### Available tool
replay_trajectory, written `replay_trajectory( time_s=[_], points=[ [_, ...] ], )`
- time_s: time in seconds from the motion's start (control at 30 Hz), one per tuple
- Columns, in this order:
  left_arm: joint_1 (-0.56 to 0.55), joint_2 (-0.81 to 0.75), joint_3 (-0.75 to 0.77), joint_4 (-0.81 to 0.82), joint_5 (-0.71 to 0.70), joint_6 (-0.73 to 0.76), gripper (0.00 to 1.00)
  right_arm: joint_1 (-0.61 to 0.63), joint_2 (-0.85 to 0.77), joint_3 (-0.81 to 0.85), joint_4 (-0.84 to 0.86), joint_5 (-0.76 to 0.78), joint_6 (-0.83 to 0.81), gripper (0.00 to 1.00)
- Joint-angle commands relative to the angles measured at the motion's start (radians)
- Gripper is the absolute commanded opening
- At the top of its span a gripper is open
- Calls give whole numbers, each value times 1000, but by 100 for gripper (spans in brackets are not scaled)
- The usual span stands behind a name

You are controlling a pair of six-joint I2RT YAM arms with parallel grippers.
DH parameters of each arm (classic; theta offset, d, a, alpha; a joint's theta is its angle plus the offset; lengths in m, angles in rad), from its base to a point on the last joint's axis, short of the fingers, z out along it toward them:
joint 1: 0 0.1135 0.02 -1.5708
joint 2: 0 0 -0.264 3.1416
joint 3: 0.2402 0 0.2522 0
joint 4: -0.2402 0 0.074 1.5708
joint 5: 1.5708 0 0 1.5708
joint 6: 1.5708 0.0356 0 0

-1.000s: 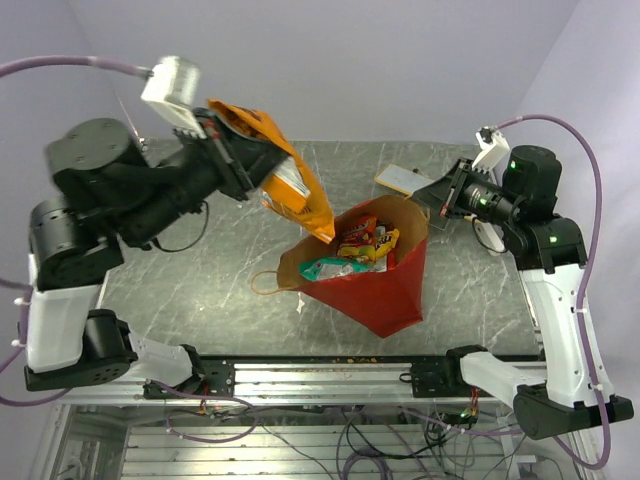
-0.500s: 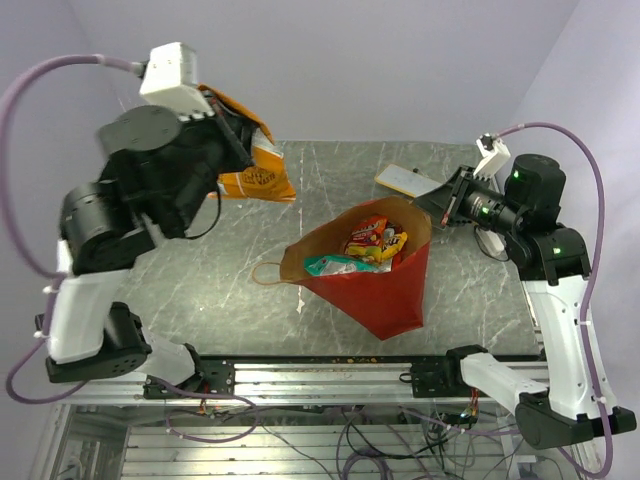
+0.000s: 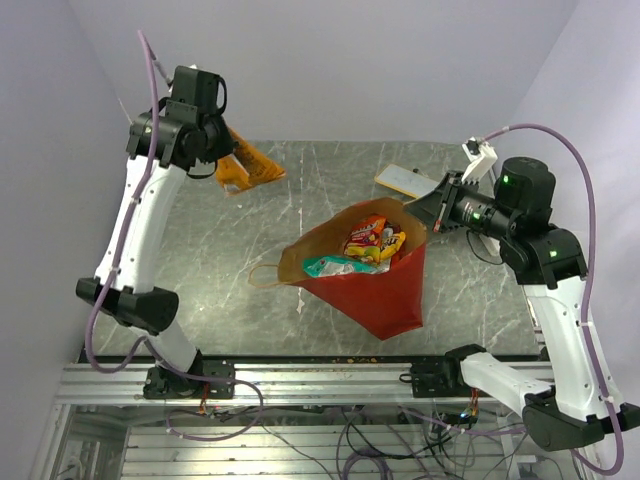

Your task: Take the snacks out of the paper bag

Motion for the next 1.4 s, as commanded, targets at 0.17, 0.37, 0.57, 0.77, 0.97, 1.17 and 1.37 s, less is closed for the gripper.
replay_trajectory(
  time_s=[0.17,0.37,0.57,0.77,0.97,1.17,1.37],
  points=[
    [211,157,-161,109,387,-33,7,9,33,23,-56,106,-46,0],
    [294,321,-169,365,662,-222,7,9,51,24,-31,165,-38,0],
    [488,264,-509,857,921,-484,7,8,124,83,-18,178,-59,0],
    [641,179,-490,682,880,-290,7,8,153,83,27,164,-58,0],
    [675,206,-458,774,966,-359,7,8,180,72,57,115,-75,0],
    [685,283,-339,875,991,-453,7,11,213,87,56,63,-90,0],
    [718,230,-494,837,933,-377,7,39,223,92,61,52,-89,0]
  ],
)
